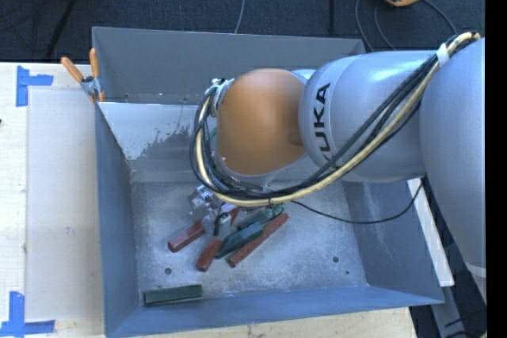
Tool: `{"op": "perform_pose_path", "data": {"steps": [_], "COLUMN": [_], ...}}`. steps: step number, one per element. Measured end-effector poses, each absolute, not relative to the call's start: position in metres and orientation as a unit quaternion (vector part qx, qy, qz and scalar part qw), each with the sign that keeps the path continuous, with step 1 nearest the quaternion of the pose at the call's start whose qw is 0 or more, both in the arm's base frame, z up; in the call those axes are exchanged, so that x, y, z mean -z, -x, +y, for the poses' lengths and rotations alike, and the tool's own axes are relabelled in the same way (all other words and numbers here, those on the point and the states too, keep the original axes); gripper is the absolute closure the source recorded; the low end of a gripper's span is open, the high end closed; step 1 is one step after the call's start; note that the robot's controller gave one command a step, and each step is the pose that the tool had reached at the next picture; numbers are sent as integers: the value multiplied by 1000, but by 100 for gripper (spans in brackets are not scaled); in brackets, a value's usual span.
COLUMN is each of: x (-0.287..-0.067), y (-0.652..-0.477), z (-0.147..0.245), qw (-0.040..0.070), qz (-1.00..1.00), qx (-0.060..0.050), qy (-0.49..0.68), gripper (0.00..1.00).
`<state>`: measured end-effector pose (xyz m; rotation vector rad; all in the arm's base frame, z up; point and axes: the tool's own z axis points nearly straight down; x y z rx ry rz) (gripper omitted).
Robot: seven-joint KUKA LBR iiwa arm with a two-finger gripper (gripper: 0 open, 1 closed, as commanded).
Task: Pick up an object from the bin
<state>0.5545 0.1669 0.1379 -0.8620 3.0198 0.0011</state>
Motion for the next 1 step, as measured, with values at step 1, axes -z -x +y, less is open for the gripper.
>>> {"op": "perform_pose_path", "data": {"steps": [1], "x": [-146], "y": [-555], "z": [167], "qw": [2], "qz": [962], "qx": [0], "qy": [274], "gripper": [100]}}
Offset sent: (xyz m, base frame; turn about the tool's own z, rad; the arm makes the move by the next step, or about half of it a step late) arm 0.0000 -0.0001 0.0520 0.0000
